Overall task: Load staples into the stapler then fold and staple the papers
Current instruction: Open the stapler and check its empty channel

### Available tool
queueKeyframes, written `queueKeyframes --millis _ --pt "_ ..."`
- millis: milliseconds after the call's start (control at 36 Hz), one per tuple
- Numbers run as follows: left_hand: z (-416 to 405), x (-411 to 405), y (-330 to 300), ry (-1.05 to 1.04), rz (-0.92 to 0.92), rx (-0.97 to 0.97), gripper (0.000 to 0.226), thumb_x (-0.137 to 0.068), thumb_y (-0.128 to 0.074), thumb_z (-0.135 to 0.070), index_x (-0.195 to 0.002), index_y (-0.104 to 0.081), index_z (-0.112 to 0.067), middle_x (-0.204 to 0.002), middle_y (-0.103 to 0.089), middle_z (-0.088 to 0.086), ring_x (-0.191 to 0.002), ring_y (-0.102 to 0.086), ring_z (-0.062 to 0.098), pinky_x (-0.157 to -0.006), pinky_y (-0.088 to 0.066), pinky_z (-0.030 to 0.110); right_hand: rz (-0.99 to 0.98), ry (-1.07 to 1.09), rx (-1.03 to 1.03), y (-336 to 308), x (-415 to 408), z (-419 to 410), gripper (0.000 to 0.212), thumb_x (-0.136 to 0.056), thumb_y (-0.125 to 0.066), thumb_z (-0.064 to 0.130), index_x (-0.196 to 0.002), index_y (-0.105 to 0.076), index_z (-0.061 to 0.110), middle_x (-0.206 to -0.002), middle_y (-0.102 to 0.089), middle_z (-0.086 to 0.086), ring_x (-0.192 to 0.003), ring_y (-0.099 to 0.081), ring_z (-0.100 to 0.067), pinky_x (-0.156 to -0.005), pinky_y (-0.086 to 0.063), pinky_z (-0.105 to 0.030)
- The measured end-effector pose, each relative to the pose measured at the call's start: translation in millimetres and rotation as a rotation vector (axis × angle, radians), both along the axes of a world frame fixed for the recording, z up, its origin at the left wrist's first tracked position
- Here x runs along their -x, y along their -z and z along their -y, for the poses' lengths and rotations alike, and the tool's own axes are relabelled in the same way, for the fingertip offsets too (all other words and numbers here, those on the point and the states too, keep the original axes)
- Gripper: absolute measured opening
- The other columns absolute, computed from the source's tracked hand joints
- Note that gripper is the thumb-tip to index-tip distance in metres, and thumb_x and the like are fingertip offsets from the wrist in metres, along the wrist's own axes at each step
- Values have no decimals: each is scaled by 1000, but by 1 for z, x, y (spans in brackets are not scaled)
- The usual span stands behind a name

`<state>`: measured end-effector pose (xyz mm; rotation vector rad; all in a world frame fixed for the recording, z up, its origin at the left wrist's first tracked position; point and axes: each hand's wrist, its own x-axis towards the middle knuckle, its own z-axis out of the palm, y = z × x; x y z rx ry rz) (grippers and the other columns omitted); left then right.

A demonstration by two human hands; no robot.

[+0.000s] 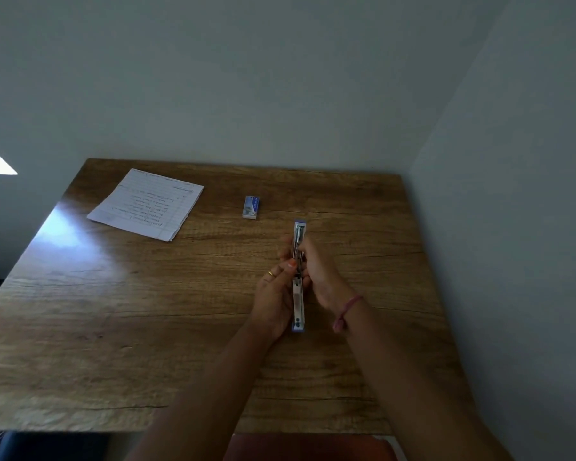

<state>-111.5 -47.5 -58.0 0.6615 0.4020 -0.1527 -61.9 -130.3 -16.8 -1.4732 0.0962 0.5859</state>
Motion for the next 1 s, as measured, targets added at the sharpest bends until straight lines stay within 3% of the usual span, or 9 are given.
queueKeyframes --millis 167,278,389,528,639,750,861,1000 --pt "4 -2 -2 -18 -23 8 15 -94 -53 -8 -97 -66 -5 -84 -72 6 -75 -69 14 -71 -57 26 15 -24 3 1 4 6 33 -97 -29 22 -108 -60 25 -97 -66 1 -81 -60 -10 -66 -44 -25" --pt "6 -1 -3 1 -32 3 15 -94 -53 -10 -95 -68 -6 -81 -72 5 -74 -68 13 -71 -56 25 8 -34 -26 5 6 11 34 -99 -28 22 -118 -57 23 -105 -64 -2 -82 -58 -9 -60 -44 -20" --pt "8 -1 -2 -2 -58 5 15 -91 -56 -11 -95 -70 -6 -83 -72 6 -76 -68 15 -73 -56 26 -20 -27 -86 6 5 14 34 -99 -29 22 -115 -58 23 -102 -64 -2 -78 -59 -7 -53 -46 -15" --pt "8 -2 -3 -18 -74 25 14 -84 -62 -13 -88 -74 -9 -82 -73 7 -74 -70 14 -73 -57 24 -15 -19 -113 10 5 12 34 -99 -29 23 -116 -59 23 -104 -63 -3 -85 -59 -11 -64 -48 -21" --pt "7 -2 -4 -13 -90 23 16 -89 -58 -12 -94 -72 -6 -80 -73 7 -72 -70 13 -71 -58 24 -21 6 -170 14 4 13 35 -100 -30 19 -123 -57 19 -100 -64 -1 -80 -60 -8 -61 -49 -18" --pt "6 -4 -8 2 -109 33 24 -84 -61 -14 -103 -67 -2 -81 -72 8 -70 -70 13 -68 -59 22 -43 40 -270 16 3 14 27 -99 -34 14 -107 -60 19 -95 -65 -2 -76 -60 -6 -58 -50 -17" --pt "4 -6 -8 16 -126 67 24 -85 -61 -14 -104 -67 -1 -82 -72 9 -71 -70 13 -69 -59 22 -67 107 -387 17 0 14 33 -97 -36 7 -126 -46 19 -89 -68 -3 -79 -63 -9 -66 -53 -22" --pt "3 -8 -9 38 -150 79 22 -91 -57 -13 -106 -67 -1 -83 -72 9 -71 -70 13 -68 -59 22 -80 136 -401 17 -2 13 33 -96 -36 4 -127 -44 15 -87 -66 -5 -74 -63 -10 -64 -53 -22"
